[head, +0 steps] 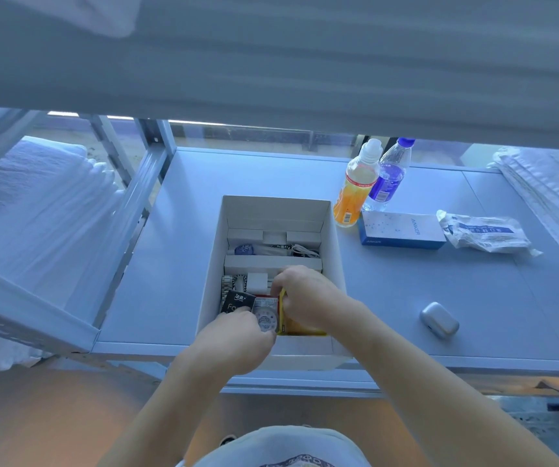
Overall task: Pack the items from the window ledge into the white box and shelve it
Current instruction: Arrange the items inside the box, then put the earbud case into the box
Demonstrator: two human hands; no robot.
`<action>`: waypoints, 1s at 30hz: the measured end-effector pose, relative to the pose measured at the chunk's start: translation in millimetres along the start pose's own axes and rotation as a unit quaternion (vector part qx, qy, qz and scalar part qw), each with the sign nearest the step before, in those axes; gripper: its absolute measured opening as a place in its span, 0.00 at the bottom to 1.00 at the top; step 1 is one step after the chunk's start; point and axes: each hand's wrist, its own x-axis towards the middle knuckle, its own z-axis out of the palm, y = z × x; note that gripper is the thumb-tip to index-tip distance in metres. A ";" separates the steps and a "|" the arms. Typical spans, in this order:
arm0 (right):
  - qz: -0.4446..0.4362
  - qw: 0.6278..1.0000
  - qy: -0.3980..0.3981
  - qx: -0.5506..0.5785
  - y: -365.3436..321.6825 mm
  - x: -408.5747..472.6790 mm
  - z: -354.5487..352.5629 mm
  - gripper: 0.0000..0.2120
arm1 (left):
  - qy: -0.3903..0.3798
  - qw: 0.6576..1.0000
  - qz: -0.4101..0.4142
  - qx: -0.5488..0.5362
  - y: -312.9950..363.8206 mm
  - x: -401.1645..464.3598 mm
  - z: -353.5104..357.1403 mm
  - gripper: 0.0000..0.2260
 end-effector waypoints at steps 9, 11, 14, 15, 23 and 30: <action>-0.117 0.973 0.191 -0.048 25.3 -43.9 -19.0 0.11 | 0.194 0.978 0.071 0.042 8.7 -0.9 -1.5 0.22; -0.102 0.966 0.236 -0.013 41.2 -55.9 -22.5 0.12 | 0.220 0.971 0.088 0.038 17.1 0.0 -4.7 0.23; -0.073 0.952 0.295 0.032 68.3 -72.5 -25.9 0.15 | 0.246 0.961 0.123 0.013 28.1 -0.9 -5.8 0.23; -0.052 0.948 0.309 0.047 79.8 -79.0 -27.0 0.16 | 0.252 0.958 0.137 0.002 33.6 -1.2 -4.7 0.23; 0.307 0.931 0.184 0.076 196.7 -136.6 -12.8 0.28 | 0.279 0.932 0.227 -0.047 79.4 -5.0 7.3 0.21; 0.343 0.931 0.099 0.083 235.3 -148.7 24.0 0.27 | 0.269 0.930 0.250 -0.030 107.5 -7.5 18.2 0.26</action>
